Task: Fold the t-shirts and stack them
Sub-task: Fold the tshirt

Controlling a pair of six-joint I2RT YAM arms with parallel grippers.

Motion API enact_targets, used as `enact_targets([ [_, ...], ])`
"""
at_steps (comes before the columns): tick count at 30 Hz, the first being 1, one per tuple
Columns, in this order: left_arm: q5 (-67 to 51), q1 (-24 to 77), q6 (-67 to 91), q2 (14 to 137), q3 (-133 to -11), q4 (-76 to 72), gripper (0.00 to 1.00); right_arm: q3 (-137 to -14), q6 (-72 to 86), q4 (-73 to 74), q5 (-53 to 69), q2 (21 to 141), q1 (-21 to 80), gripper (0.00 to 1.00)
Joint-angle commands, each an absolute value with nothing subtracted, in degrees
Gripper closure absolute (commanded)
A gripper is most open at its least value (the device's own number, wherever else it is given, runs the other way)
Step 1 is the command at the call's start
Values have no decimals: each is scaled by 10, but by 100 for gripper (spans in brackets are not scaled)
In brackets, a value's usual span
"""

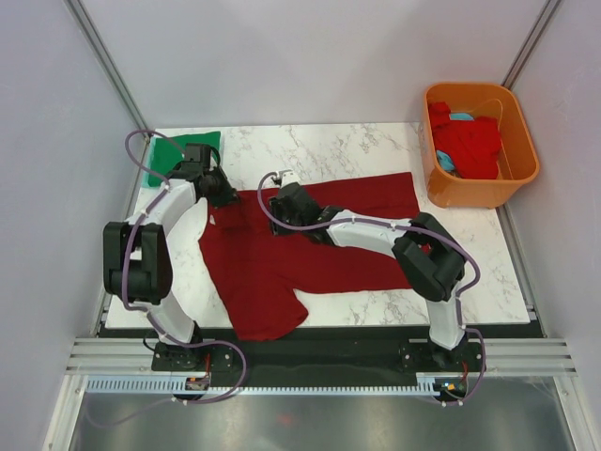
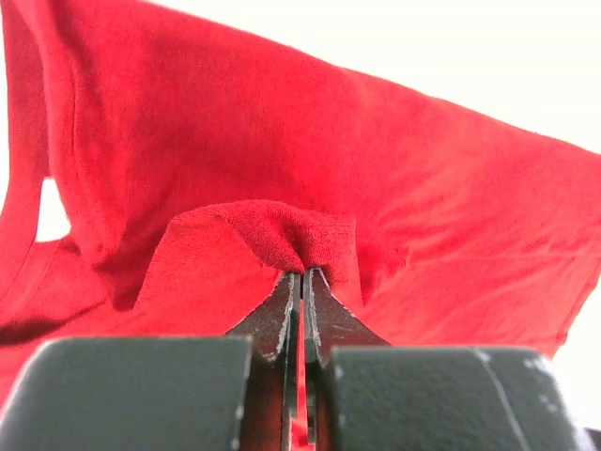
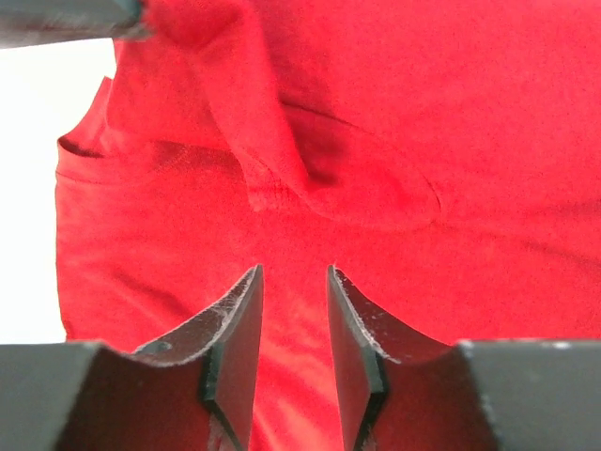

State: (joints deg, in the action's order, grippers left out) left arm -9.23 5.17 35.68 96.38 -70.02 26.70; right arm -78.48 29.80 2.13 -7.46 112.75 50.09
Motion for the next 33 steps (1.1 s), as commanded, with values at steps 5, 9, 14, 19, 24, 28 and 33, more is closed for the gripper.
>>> enact_targets([
  [5,-154,34,347,1029,-766,265,98,-848,149,-27,-74,1189,533,62],
  [9,-182,22,352,1047,-773,265,98,-879,135,-23,-83,1219,540,62],
  [14,-199,11,350,1054,-770,265,98,-910,135,-18,-111,1254,550,61],
  [19,-204,4,346,1056,-761,265,98,-932,143,-6,-157,1279,555,60],
  [24,-206,1,345,1055,-756,265,98,-948,141,-2,-163,1290,559,60],
  [28,-206,1,347,1053,-756,265,98,-953,145,-2,-171,1298,561,61],
  [33,-205,1,348,1052,-755,264,98,-954,156,17,-180,1306,562,62],
])
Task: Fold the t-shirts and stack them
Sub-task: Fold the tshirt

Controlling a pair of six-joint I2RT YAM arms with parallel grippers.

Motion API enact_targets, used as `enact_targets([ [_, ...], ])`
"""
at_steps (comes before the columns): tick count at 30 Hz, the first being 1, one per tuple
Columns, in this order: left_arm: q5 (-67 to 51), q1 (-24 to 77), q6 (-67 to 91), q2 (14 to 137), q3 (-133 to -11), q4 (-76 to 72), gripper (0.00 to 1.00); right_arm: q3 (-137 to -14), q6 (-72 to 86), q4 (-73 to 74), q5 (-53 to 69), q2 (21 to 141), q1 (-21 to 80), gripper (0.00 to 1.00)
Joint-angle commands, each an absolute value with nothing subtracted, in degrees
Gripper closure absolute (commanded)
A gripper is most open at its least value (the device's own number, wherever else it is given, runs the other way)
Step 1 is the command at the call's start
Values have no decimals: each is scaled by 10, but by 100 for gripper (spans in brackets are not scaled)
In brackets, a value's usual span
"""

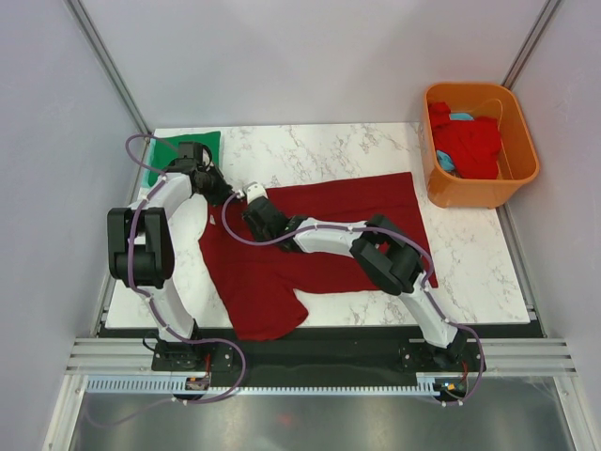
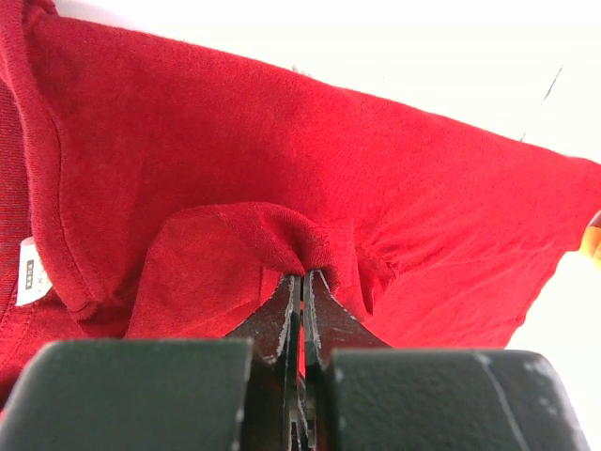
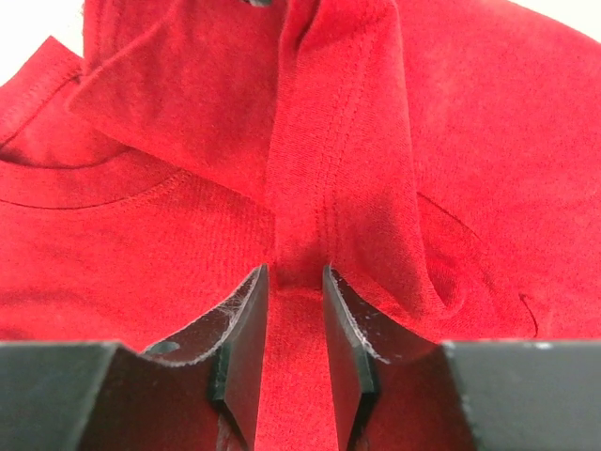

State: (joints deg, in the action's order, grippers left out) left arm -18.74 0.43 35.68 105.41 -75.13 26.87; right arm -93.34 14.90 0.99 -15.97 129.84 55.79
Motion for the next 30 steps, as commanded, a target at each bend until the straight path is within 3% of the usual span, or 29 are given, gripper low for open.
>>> enact_targets([
  [1,-206,1,348,1051,-754,265,98,-952,161,17,-184,1307,562,63],
  [5,-199,1,347,1046,-751,264,98,-948,167,21,-200,1306,563,70],
  [9,-193,1,346,1039,-744,264,98,-946,168,25,-212,1295,563,100],
  [30,-131,1,336,867,-600,343,98,-799,152,26,-134,1103,563,100],
])
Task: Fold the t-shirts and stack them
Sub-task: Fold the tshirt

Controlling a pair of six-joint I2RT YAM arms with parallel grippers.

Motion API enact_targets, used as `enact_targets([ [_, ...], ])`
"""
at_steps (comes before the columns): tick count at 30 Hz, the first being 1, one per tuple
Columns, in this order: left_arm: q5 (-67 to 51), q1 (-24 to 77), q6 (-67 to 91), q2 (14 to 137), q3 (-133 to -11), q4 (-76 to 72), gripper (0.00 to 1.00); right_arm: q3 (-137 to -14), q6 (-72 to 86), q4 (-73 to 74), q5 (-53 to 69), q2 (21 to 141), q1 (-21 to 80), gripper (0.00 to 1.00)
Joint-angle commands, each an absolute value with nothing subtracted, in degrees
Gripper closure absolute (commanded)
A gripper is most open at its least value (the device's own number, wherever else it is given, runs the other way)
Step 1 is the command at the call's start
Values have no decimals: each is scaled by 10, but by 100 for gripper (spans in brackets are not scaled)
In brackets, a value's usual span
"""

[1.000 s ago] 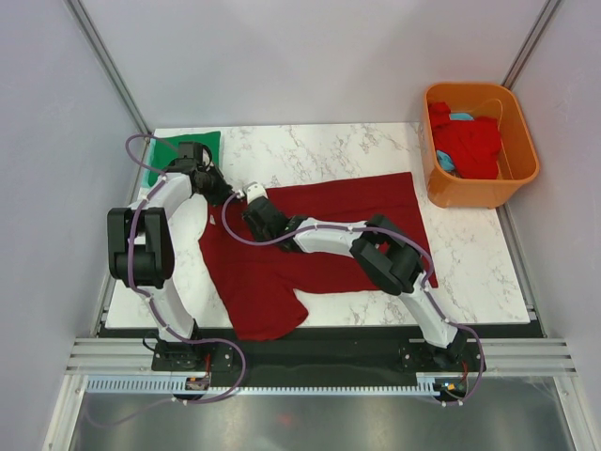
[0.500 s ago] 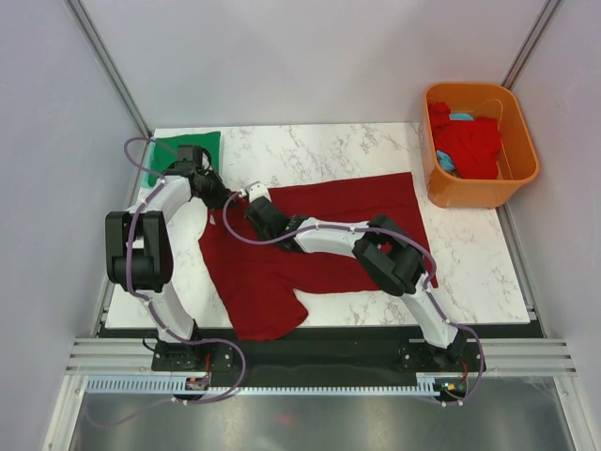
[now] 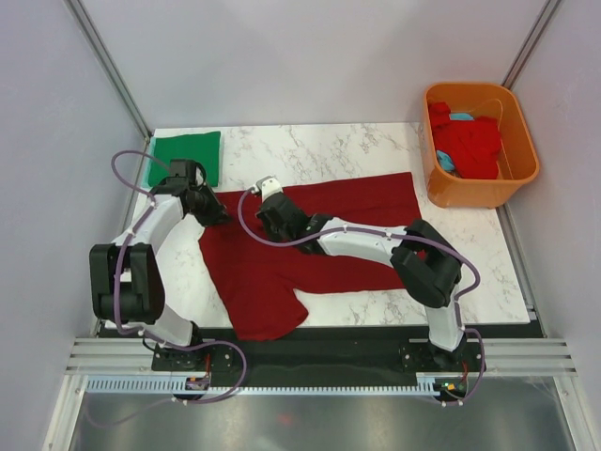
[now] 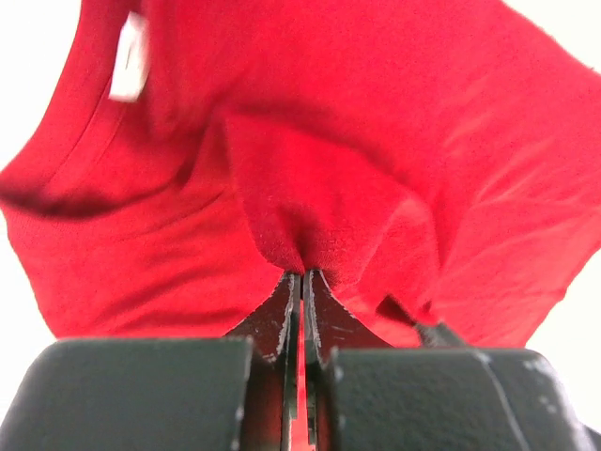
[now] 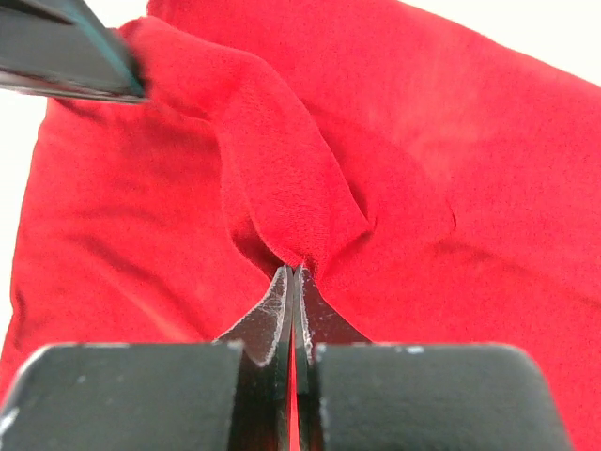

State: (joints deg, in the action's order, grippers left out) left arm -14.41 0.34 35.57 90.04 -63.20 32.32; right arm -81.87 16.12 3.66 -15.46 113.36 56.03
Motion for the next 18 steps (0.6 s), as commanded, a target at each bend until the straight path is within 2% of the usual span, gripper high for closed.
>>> enact_targets([
  [1,-133,1,333,853,-592,344,98,-789,150,25,-131,1097,563,100],
  [9,-156,15,330,801,-517,359,98,-748,134,25,-125,1079,563,100],
  [18,-115,33,329,795,-468,374,95,-708,117,25,-99,1046,563,100],
])
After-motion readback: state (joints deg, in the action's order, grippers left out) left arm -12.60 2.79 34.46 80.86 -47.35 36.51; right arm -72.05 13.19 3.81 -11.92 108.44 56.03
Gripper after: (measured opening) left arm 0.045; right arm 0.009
